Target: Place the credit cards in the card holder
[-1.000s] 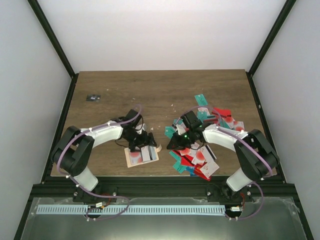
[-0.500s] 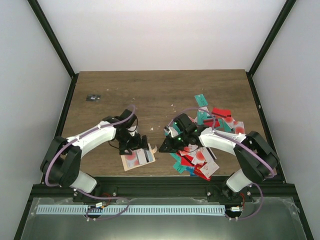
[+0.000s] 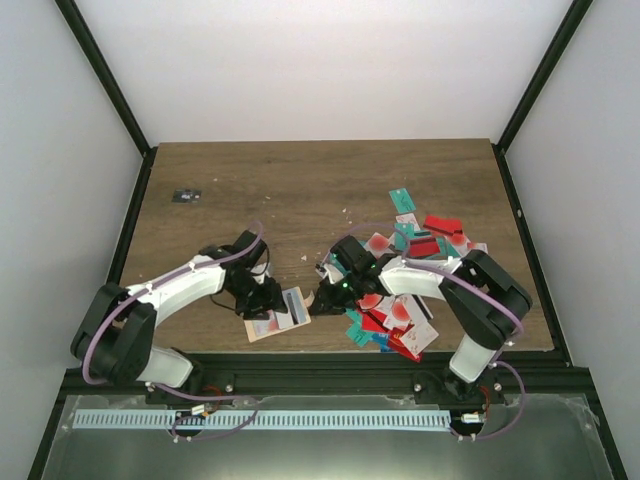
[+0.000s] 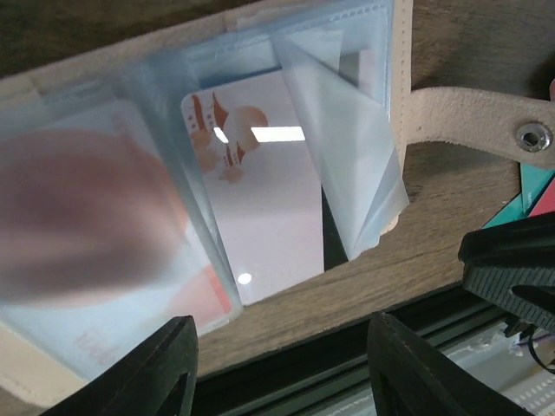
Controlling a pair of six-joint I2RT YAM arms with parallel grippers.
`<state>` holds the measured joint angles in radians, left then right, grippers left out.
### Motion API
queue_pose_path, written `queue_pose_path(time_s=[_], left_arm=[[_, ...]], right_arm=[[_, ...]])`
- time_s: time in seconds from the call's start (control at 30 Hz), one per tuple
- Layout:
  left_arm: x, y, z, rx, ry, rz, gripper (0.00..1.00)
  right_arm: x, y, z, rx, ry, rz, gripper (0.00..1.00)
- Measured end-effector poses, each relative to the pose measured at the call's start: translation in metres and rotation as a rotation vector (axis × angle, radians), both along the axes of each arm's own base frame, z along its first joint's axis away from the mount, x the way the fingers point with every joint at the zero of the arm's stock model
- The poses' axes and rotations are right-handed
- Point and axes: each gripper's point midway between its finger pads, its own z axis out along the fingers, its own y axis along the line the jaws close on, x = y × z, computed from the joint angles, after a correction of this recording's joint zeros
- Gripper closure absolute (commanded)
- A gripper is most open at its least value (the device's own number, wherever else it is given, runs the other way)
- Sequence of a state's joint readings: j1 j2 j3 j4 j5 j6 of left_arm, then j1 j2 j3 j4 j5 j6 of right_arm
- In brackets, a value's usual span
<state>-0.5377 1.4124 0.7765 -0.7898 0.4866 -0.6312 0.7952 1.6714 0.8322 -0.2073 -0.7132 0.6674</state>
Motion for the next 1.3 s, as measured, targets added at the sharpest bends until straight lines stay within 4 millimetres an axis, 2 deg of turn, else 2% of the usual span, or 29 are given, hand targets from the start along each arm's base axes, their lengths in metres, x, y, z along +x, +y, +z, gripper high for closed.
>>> queue_pose_path(time_s=[0.13,0.4,0.67,1.3], left_arm=[[0.003,-0.003,-0.007,-0.014,-0.009,0.019,0.56],[0.007,-0.006,-0.021,-0.020,-0.004,0.040,0.57],[0.012,-0.010,-0.027,-0.028,-0.011,0.040,0.59],[0.016,-0.018,-0.029,-0.042,-0.001,0.076,0.62]], right_arm=[[0.004,0.001,-0.008,-0.023,0.003,-0.007,0.91],[0.007,0.001,-0.023,-0.057,0.008,-0.005,0.91],[0.006,0.000,-0.037,-0.082,0.024,0.004,0.92],[0.006,0.002,-0.037,-0.066,0.014,0.029,0.92]])
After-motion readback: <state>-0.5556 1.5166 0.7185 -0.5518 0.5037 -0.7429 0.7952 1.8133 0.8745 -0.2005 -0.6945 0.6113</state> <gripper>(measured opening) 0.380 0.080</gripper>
